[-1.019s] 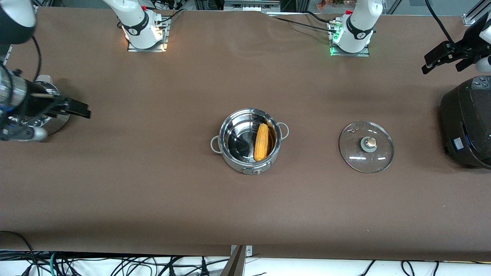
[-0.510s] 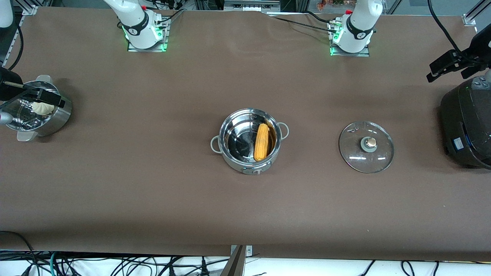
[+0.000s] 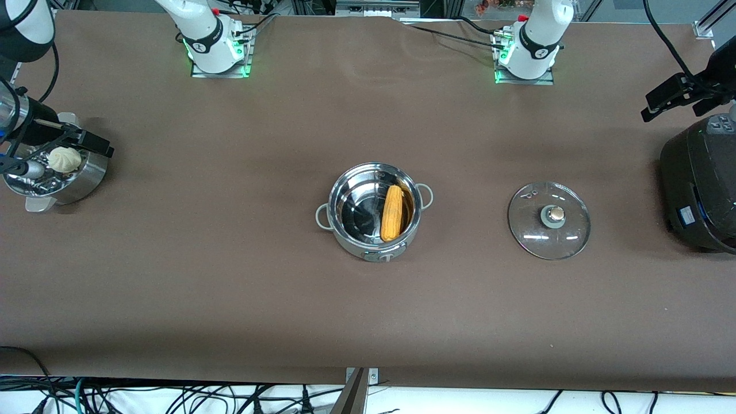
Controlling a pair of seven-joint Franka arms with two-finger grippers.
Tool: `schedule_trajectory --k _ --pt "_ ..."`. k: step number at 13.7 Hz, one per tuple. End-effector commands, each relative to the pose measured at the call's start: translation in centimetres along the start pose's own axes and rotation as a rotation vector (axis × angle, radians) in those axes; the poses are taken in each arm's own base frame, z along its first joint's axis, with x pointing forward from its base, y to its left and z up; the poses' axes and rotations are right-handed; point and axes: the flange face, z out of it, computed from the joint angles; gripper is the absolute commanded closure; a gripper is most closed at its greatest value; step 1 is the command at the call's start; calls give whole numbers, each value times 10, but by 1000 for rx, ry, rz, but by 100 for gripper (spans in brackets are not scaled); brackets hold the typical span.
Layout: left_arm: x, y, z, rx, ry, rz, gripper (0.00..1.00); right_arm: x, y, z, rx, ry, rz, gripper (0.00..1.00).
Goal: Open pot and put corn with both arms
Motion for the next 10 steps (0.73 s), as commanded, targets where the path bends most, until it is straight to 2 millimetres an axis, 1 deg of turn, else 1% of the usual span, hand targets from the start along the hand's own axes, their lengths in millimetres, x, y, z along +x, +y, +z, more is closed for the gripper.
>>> schedule_trajectory --k 1,4,6,10 --pt "2 -2 -5 11 -7 -12 0 -9 -8 -7 8 22 -33 0" --pt "3 -5 -6 8 -6 -16 0 3 -24 -14 18 -31 -118 0" --pt "2 -4 -5 5 -8 -14 0 7 -29 -19 17 -46 -130 0" --pt "3 -5 -5 5 -11 -17 0 9 -27 -17 13 -54 -130 0"
